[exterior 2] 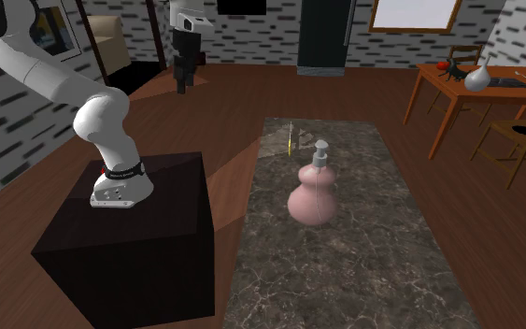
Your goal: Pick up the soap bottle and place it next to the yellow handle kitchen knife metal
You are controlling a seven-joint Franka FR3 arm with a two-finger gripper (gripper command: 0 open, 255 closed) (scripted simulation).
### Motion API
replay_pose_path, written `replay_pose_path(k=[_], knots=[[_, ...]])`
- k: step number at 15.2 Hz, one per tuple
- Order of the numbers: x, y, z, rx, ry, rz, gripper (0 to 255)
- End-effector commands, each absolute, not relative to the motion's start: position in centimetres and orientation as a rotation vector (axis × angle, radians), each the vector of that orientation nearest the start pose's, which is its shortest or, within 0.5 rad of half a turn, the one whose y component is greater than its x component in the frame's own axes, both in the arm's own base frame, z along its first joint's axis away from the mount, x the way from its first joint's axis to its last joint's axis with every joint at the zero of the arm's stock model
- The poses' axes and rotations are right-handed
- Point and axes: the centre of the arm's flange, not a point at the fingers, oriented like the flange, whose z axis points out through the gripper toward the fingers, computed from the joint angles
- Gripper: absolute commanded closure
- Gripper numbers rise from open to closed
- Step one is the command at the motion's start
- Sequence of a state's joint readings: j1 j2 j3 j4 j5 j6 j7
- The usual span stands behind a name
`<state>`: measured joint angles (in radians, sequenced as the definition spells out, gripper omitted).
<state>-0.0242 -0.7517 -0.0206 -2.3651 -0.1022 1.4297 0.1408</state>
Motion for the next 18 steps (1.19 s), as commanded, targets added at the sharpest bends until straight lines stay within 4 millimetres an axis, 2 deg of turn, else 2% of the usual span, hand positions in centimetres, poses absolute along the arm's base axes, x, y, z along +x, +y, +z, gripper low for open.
replay_pose_path(k=[1, 9, 18], knots=[[29.8, -2.7, 56.5, -3.212, 0.296, 0.290, 0], [34.1, -7.8, 50.3, -3.208, 0.327, 0.051, 0], [39.9, -13.7, 44.2, -3.181, 0.360, -0.215, 0]])
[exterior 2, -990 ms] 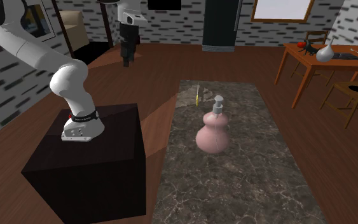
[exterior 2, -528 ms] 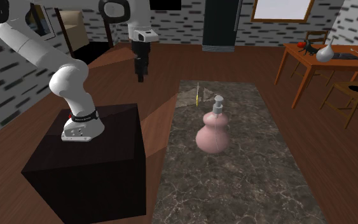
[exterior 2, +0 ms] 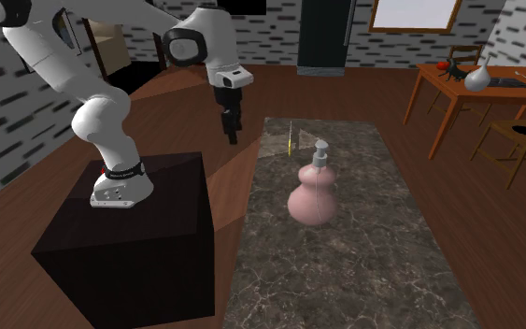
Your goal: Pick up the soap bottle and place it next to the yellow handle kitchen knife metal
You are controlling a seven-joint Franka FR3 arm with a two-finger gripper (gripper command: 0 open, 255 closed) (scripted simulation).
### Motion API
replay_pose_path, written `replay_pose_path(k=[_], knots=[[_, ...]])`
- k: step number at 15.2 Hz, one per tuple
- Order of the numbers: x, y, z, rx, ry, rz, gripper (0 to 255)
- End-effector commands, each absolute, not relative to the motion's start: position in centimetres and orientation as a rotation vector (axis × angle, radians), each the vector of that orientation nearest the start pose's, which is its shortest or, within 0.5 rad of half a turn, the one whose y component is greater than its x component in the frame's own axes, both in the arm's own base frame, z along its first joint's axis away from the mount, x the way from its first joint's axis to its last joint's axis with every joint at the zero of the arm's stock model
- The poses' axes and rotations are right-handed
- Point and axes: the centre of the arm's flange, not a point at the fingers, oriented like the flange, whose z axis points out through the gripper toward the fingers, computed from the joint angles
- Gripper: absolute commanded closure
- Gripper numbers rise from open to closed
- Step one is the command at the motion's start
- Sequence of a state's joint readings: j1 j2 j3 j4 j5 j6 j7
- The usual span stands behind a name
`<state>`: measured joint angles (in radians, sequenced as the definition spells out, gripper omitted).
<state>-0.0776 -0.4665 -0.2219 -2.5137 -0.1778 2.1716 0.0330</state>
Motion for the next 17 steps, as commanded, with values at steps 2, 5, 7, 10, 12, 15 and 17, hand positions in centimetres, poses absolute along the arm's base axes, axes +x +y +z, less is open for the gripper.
replay_pose_path(k=[2, 5, 7, 10, 12, 15, 17], knots=[[41.3, -15.0, 42.9, -3.172, 0.367, -0.274, 0], [43.5, -16.9, 41.2, -3.156, 0.377, -0.361, 0], [45.0, -18.3, 40.1, -3.144, 0.383, -0.419, 0], [47.4, -20.3, 38.6, -3.124, 0.393, -0.506, 0], [49.0, -21.6, 37.6, -3.110, 0.399, -0.563, 0], [50.9, -23.3, 36.6, -3.091, 0.406, -0.632, 0], [51.3, -23.3, 35.6, -3.091, 0.406, -0.632, 0]])
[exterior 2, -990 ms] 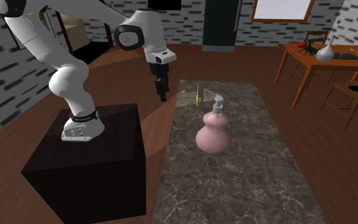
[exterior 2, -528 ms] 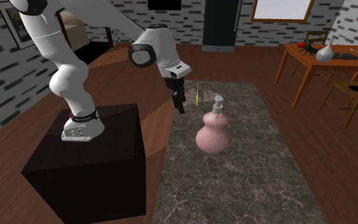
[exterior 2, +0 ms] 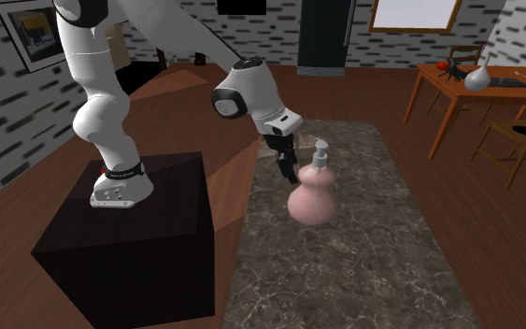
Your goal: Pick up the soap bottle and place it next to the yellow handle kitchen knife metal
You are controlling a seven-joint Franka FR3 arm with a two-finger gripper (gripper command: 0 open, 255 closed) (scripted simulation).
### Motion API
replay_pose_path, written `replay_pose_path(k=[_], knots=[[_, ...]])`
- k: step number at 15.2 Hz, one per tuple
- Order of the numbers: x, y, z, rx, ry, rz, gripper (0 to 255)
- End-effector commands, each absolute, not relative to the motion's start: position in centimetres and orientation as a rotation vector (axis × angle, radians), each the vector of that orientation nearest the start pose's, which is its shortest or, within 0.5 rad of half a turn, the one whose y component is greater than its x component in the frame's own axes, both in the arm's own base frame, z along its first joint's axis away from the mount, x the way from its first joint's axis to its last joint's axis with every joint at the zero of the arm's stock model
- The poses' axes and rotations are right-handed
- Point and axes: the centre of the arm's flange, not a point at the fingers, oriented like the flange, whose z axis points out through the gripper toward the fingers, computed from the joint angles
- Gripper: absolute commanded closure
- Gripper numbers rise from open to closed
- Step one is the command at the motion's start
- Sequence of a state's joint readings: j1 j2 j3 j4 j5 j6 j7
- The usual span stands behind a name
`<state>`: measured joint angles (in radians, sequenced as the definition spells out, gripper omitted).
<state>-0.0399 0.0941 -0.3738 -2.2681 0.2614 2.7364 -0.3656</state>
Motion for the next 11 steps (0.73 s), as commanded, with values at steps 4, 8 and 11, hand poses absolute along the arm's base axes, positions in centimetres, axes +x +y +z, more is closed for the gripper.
replay_pose_path(k=[4, 8, 11], knots=[[52.2, -23.5, 33.6, -3.091, 0.406, -0.632, 0], [52.5, -23.6, 32.9, -3.091, 0.406, -0.632, 0], [52.5, -23.6, 32.9, -3.091, 0.406, -0.632, 0]])
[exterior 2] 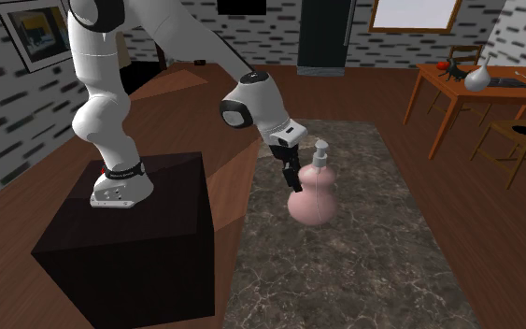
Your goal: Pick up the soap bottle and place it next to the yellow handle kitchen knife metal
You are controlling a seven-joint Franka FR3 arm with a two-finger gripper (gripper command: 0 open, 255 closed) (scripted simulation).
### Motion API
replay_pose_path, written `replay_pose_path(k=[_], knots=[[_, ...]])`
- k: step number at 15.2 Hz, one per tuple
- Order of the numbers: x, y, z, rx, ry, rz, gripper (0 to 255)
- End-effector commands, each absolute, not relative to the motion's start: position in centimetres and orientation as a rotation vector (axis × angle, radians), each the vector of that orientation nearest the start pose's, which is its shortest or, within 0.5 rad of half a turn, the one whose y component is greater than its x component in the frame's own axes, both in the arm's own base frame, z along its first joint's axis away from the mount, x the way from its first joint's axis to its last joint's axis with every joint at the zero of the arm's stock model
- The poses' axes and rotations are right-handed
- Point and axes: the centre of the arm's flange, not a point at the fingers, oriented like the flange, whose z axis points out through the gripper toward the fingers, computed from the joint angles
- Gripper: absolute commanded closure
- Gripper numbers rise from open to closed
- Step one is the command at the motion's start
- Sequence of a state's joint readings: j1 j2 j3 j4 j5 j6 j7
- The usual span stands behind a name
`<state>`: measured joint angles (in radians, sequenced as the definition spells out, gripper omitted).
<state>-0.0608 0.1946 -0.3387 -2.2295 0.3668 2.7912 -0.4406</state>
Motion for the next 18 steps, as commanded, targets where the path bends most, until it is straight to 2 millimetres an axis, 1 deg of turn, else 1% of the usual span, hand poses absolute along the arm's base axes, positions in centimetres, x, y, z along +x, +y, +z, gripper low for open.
replay_pose_path(k=[1, 2, 3, 12, 18], knots=[[52.5, -23.6, 32.9, -3.091, 0.406, -0.632, 0], [52.5, -23.6, 32.9, -3.091, 0.406, -0.632, 0], [52.5, -23.6, 32.9, -3.091, 0.406, -0.632, 255], [52.5, -23.6, 32.9, -3.091, 0.406, -0.632, 255], [52.5, -23.6, 36.1, -3.091, 0.406, -0.632, 255]])
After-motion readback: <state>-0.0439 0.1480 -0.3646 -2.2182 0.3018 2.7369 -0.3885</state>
